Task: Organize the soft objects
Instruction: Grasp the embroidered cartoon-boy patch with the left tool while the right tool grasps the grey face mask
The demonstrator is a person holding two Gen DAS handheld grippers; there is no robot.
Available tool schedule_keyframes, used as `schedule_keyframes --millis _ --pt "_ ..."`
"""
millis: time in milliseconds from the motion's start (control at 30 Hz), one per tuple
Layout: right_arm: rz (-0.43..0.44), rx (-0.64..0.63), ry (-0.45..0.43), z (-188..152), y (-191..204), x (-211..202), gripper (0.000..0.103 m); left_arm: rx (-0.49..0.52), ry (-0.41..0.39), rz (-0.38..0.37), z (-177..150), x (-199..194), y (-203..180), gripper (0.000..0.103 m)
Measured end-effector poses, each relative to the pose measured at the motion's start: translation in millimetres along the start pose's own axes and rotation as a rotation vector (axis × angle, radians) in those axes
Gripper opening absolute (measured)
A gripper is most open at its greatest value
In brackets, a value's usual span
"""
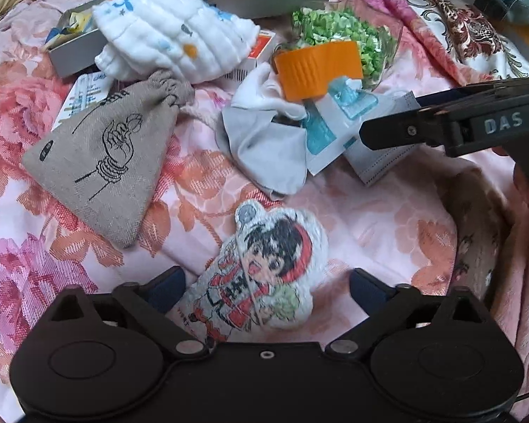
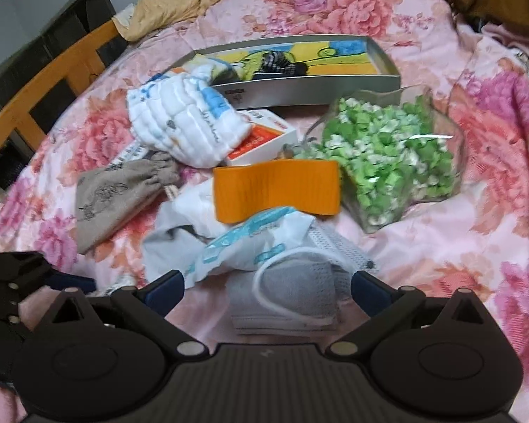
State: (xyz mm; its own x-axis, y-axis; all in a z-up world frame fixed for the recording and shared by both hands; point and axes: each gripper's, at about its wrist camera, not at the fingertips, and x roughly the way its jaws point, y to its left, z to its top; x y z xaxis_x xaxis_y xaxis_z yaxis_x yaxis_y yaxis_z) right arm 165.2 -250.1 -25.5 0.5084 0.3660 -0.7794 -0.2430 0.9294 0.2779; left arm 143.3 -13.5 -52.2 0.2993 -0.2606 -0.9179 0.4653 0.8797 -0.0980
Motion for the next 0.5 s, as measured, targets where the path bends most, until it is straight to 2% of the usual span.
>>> schedule_keyframes --millis 267,367,500 --pt "0.064 0.020 0.024 0.0 2.0 1.3 0.101 -0.070 -0.035 0.002 -0.8 -7.9 9.2 0.069" --pt "0.090 0.030 0.044 -0.8 2.2 3.2 0.095 -0.094 -0.052 -0.011 -2.0 -11.6 11.7 0.065" --pt "0.177 0.083 0.059 -1.4 -0.5 3.0 0.086 -0.097 -0.070 -0.026 -2.7 -15.7 8.9 0.064"
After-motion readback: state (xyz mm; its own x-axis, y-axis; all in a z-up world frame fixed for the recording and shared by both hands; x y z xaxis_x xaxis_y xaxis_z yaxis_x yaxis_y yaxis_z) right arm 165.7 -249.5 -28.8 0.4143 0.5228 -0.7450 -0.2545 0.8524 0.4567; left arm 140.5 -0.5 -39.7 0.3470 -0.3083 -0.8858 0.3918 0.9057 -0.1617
